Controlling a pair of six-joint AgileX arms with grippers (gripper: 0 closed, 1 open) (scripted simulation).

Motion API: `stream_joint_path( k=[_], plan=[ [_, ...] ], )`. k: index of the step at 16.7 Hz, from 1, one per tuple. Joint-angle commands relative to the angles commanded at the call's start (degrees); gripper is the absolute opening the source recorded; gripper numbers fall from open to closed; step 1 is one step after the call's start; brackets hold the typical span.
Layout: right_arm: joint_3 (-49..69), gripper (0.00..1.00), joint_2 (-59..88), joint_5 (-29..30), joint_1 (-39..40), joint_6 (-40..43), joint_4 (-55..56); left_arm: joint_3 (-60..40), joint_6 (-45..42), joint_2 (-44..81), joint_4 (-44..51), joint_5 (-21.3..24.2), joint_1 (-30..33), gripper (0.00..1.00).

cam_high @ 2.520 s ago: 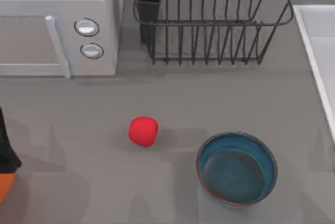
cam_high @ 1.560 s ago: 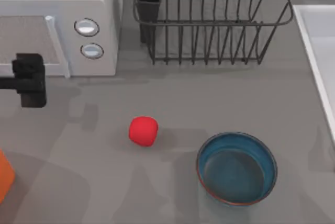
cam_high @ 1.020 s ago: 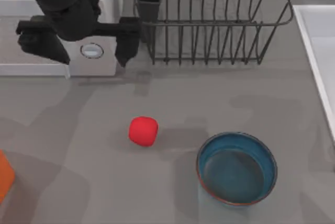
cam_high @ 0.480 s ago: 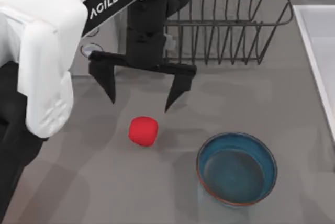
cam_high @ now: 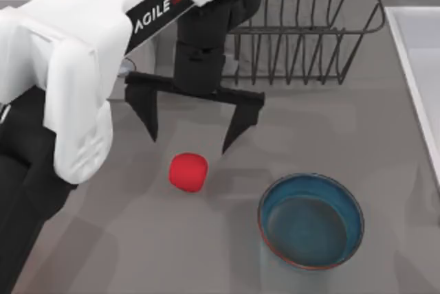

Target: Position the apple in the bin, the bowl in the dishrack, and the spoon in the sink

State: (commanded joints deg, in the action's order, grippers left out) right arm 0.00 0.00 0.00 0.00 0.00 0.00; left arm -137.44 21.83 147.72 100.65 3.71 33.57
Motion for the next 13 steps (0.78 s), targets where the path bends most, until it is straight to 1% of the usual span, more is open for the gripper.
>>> stream_joint_path(
  k=[3,5,13],
  plan=[
    [0.0,1.0,0.0,0.0,0.0,0.0,0.0,0.9,-0.07,-1.18,-0.49,-0.03,-0.22,1.0],
    [0.0,1.0,0.0,0.0,0.0,0.0,0.0,3.17,-0.06,-1.35,-1.9,-0.04,-0.11,1.0],
    [0.0,1.0,0.0,0.0,0.0,0.0,0.0,18.35,0.27,-4.28,-14.09,0.05,0.23,1.0]
  ],
)
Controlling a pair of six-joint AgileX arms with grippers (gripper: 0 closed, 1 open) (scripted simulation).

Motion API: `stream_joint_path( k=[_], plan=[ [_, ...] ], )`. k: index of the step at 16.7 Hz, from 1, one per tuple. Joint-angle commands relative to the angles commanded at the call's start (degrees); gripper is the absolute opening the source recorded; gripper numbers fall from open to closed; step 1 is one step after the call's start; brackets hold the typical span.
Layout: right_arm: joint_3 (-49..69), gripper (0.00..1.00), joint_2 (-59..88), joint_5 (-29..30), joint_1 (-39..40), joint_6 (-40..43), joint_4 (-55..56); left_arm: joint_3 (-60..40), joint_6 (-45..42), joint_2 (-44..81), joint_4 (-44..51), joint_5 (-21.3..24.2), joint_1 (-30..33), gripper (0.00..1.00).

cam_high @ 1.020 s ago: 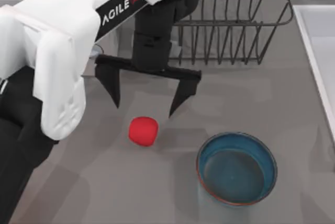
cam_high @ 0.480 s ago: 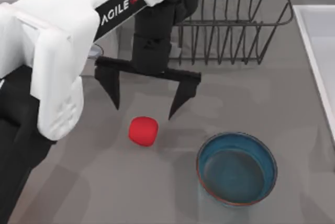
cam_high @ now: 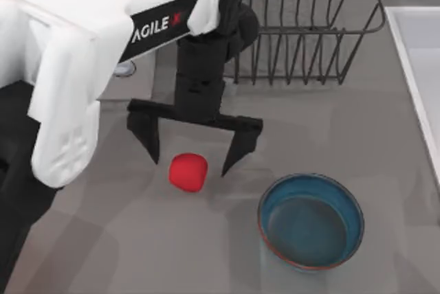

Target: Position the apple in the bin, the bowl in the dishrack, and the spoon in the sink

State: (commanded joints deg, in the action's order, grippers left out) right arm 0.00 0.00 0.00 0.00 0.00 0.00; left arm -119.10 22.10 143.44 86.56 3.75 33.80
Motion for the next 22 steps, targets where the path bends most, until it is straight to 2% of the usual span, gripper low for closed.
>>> stream_joint_path(
  k=[5,10,22],
  plan=[
    [0.0,1.0,0.0,0.0,0.0,0.0,0.0,6.79,0.16,-1.34,-5.45,0.04,0.15,1.0],
    [0.0,1.0,0.0,0.0,0.0,0.0,0.0,7.2,0.17,-1.42,-5.78,0.04,0.16,1.0],
    [0.0,1.0,0.0,0.0,0.0,0.0,0.0,7.2,0.17,-1.42,-5.78,0.04,0.16,0.1]
  ],
)
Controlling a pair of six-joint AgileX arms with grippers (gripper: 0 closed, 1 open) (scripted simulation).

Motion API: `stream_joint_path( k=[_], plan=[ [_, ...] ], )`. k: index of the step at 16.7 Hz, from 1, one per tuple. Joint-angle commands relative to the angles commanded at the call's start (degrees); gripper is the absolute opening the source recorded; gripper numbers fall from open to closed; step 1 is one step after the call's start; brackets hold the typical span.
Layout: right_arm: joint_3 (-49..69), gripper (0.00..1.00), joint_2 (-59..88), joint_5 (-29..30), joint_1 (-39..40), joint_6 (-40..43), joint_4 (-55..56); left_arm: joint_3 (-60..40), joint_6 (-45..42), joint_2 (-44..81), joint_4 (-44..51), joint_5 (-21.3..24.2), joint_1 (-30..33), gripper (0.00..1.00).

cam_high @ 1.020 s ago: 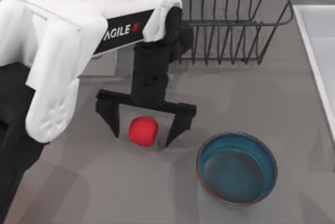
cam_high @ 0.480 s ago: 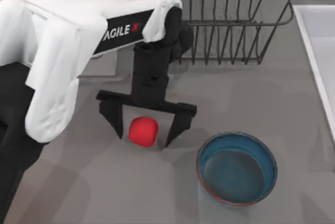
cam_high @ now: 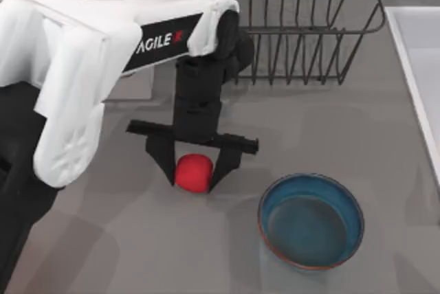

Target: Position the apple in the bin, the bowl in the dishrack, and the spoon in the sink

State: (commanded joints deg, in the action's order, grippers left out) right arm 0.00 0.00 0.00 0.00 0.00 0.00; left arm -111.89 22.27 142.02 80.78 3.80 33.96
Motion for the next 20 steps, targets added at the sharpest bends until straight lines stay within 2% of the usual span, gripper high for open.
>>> stream_joint_path(
  k=[1,2,12,20],
  plan=[
    [0.0,1.0,0.0,0.0,0.0,0.0,0.0,0.0,0.0,0.0,0.0,0.0,0.0,0.02],
    [0.0,1.0,0.0,0.0,0.0,0.0,0.0,0.0,0.0,0.0,0.0,0.0,0.0,0.0],
    [0.0,1.0,0.0,0.0,0.0,0.0,0.0,-0.75,0.32,-0.94,0.89,1.0,0.22,0.0],
    [0.0,1.0,0.0,0.0,0.0,0.0,0.0,-12.45,0.51,-2.36,14.02,1.07,0.24,0.0]
  ],
)
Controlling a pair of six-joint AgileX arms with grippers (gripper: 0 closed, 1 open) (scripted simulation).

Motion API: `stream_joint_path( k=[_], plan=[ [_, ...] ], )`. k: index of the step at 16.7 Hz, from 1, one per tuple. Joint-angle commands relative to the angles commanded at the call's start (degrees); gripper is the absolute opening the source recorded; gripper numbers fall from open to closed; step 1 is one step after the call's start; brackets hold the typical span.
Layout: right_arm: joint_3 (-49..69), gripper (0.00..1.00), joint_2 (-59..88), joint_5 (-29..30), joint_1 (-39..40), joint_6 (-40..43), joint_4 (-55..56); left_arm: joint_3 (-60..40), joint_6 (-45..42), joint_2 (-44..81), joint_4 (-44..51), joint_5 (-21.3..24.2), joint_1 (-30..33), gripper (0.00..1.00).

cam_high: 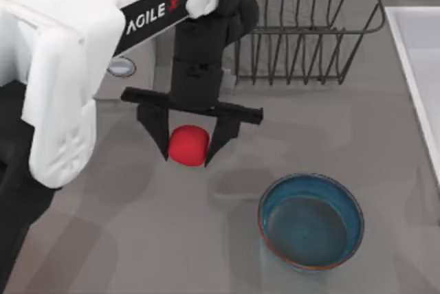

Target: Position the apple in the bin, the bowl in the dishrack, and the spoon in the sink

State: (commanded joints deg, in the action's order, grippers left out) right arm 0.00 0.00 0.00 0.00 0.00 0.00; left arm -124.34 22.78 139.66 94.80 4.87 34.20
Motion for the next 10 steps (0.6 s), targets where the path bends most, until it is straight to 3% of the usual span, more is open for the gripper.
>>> stream_joint_path(
  k=[5,10],
  plan=[
    [0.0,1.0,0.0,0.0,0.0,0.0,0.0,-5.98,-0.06,-1.13,6.64,-0.05,0.06,0.0],
    [0.0,1.0,0.0,0.0,0.0,0.0,0.0,-6.02,-0.08,-1.02,6.78,-0.08,-0.03,0.0]
  ],
)
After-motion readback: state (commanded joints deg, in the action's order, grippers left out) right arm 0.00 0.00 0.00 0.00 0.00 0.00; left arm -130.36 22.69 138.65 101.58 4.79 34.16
